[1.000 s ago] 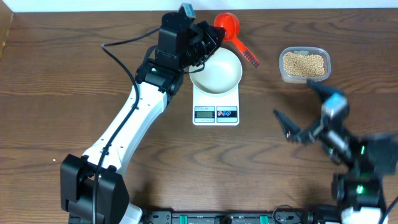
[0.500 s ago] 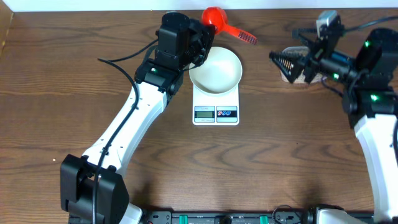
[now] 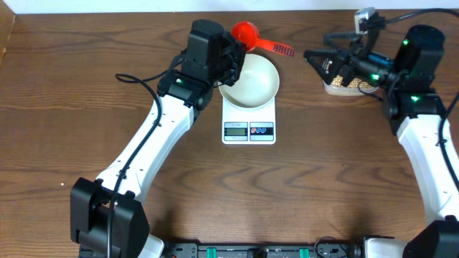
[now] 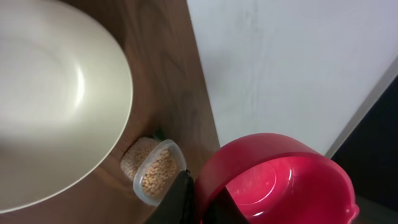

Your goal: Scoop item into bowl and weigh 50g on scale

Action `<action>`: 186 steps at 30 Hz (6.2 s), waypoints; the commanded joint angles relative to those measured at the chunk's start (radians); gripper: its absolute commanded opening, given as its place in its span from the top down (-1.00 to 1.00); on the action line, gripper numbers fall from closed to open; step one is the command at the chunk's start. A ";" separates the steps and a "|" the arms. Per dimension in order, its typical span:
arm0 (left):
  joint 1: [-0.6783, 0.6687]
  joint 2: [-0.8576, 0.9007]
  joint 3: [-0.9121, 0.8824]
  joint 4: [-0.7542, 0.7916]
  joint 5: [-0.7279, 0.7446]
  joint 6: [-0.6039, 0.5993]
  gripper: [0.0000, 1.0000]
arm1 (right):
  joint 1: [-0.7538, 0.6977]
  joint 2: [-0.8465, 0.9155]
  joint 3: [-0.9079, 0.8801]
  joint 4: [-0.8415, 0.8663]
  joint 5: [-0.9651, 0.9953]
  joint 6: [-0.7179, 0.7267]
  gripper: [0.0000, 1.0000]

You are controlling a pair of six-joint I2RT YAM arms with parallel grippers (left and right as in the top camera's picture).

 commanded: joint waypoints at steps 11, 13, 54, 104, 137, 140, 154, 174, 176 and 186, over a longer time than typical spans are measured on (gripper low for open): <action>-0.024 0.010 0.008 -0.120 0.024 0.061 0.86 | 0.155 0.053 0.017 -0.041 0.062 0.182 -0.28; -0.024 0.010 0.008 -0.119 0.033 0.102 0.85 | 0.160 0.053 0.017 -0.067 0.063 0.182 -0.21; -0.040 0.010 0.008 -0.141 0.073 0.131 0.83 | 0.202 0.053 0.017 -0.139 0.116 0.159 0.98; 0.246 -0.133 0.008 -0.494 0.137 1.212 -0.50 | -0.386 0.041 0.017 -0.447 0.010 -0.165 0.98; -0.290 -0.182 -0.386 -0.419 -0.283 1.168 0.53 | -0.402 0.037 0.017 -0.484 0.100 -0.197 0.98; -0.290 -0.168 -0.415 -0.316 -0.283 1.249 0.63 | -0.402 0.037 0.017 -0.484 0.100 -0.197 0.98; -0.292 0.013 -0.423 -0.130 -0.257 1.419 0.85 | -0.402 0.037 0.017 -0.483 0.134 -0.197 0.98; -0.284 0.118 -0.423 0.046 -0.294 1.507 0.86 | -0.401 0.037 0.017 -0.483 0.153 -0.197 0.98; -0.277 0.122 -0.423 0.073 -0.294 1.507 0.86 | -0.401 0.037 0.017 -0.483 0.153 -0.197 0.98; -0.273 0.158 -0.423 0.110 -0.294 1.508 0.86 | -0.401 0.037 0.017 -0.483 0.152 -0.197 0.98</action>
